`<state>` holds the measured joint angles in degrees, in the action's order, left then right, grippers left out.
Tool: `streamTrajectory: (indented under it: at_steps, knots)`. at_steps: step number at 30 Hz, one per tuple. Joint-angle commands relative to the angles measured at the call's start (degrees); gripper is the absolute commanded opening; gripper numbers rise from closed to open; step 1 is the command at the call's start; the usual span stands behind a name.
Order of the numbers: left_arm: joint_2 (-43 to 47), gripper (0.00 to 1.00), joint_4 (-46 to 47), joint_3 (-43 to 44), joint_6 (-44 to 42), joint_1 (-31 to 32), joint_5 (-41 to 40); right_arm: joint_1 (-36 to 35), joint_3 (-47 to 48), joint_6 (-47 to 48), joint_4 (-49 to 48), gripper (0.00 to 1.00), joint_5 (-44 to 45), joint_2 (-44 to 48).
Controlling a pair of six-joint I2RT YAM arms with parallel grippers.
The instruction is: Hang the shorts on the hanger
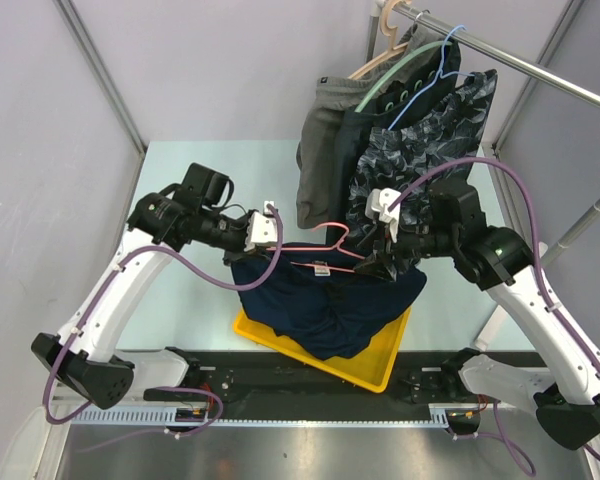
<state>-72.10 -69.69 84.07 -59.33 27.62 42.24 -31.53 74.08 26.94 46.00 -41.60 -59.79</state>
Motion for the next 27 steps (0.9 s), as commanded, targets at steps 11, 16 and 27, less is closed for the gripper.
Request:
streamTrajectory:
  at_steps: [11,16,27]
  knots:
    - [3.3,0.00,4.0,2.0,0.1,0.4,9.0,-0.7,-1.9,-2.1,4.6,0.30,-4.3,2.4]
    - [3.2,0.00,6.6,1.3,1.5,0.4,9.8,0.0,-3.9,-1.6,8.2,0.19,-2.8,6.0]
    - [4.0,0.60,24.1,2.2,19.2,0.6,10.9,4.7,-2.3,-15.0,5.8,0.00,2.3,15.9]
